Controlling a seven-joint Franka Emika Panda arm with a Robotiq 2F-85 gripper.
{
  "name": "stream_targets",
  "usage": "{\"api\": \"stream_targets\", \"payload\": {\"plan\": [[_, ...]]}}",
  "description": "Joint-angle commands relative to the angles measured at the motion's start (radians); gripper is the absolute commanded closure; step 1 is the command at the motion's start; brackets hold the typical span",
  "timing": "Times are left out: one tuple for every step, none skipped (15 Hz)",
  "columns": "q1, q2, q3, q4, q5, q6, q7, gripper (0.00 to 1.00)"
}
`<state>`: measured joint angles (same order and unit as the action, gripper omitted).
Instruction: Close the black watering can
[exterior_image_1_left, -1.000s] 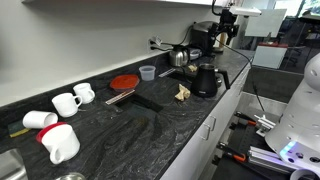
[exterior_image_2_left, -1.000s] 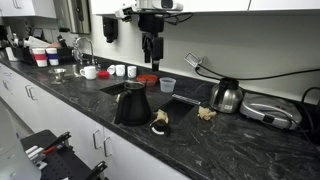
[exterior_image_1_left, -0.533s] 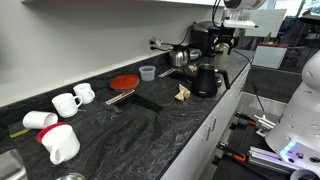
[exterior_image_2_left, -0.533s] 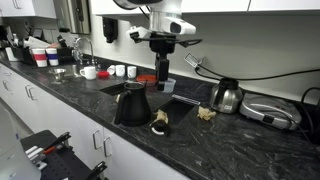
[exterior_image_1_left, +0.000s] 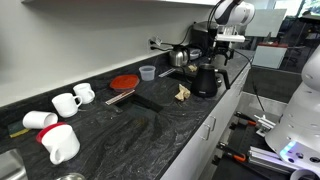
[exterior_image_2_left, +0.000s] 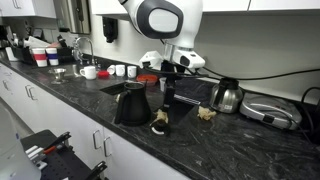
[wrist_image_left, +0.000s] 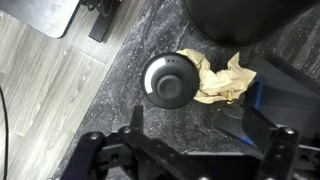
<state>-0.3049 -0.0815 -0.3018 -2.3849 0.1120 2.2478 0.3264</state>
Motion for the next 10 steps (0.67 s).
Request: {"api": "stream_targets", "payload": {"plan": [[-0.004,-0.001,0.003,0.005,0.000,-0.003,0.002,0.00],[-0.004,-0.002,0.003,0.005,0.000,-0.003,0.002,0.00],[-0.004,-0.003,0.003,0.005,0.000,-0.003,0.002,0.00],[-0.004,-0.003,0.003,0.005,0.000,-0.003,0.002,0.00],[-0.004,-0.003,0.003,0.005,0.000,-0.003,0.002,0.00],[-0.004,-0.003,0.003,0.005,0.000,-0.003,0.002,0.00],[-0.004,-0.003,0.003,0.005,0.000,-0.003,0.003,0.00],[-0.004,-0.003,0.003,0.005,0.000,-0.003,0.003,0.00],[-0.005,0.004,0.003,0.009,-0.003,-0.011,0.015,0.00],[-0.005,0.007,0.003,0.006,0.000,0.003,0.021,0.00]]}}
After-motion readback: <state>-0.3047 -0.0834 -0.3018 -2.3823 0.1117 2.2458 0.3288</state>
